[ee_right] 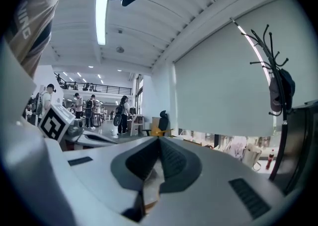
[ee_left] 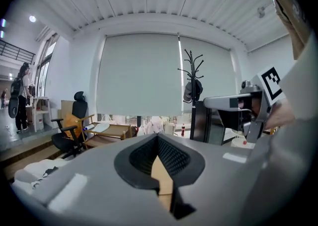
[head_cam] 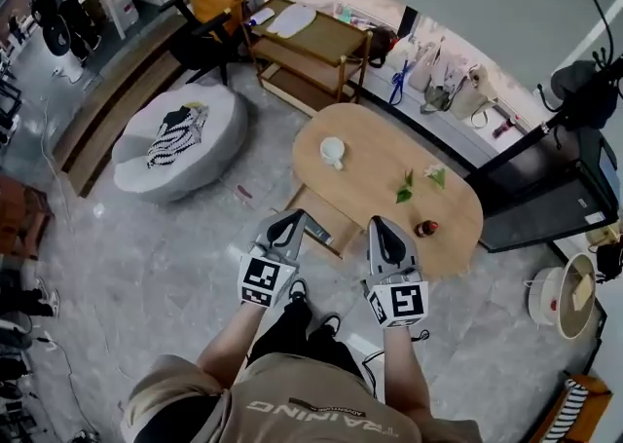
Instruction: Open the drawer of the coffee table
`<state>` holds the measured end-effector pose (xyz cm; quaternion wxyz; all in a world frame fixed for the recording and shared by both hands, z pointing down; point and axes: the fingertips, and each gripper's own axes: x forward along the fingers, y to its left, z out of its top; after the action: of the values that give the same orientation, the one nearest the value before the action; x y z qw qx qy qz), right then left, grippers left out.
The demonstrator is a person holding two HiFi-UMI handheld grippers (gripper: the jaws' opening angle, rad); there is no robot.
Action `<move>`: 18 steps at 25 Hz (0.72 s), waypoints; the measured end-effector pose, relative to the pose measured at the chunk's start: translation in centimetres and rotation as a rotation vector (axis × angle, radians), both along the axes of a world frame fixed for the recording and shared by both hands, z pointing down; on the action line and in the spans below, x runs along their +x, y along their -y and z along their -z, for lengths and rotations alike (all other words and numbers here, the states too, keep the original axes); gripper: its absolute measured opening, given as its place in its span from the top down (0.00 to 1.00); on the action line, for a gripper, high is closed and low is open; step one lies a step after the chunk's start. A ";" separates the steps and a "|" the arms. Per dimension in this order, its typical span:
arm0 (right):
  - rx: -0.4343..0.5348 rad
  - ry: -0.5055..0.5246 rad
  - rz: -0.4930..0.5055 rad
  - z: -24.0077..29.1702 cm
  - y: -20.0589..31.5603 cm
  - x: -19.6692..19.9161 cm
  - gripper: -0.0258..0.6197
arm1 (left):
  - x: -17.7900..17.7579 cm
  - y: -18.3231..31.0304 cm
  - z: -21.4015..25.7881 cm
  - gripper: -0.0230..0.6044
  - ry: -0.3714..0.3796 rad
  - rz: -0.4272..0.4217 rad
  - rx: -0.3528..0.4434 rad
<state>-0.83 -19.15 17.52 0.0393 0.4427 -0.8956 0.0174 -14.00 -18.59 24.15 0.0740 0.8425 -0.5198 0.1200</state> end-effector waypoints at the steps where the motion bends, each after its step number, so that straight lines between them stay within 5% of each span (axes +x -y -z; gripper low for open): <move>1: -0.002 -0.009 -0.001 0.2 -0.5 0.3 0.95 | 0.2 -0.1 0.5 0.95 -0.013 -0.002 -0.009; 13: 0.055 0.013 -0.088 4.8 -0.7 2.0 0.95 | 2.8 2.6 8.2 0.95 -0.030 -0.140 0.110; 18: 0.064 0.002 -0.104 5.7 -0.1 1.6 0.95 | 2.4 2.9 7.6 0.95 0.007 -0.183 0.079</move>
<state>0.78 -19.06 11.86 0.0235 0.4898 -0.8715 -0.0087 -11.63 -21.52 16.57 0.0277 0.8884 -0.4452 0.1087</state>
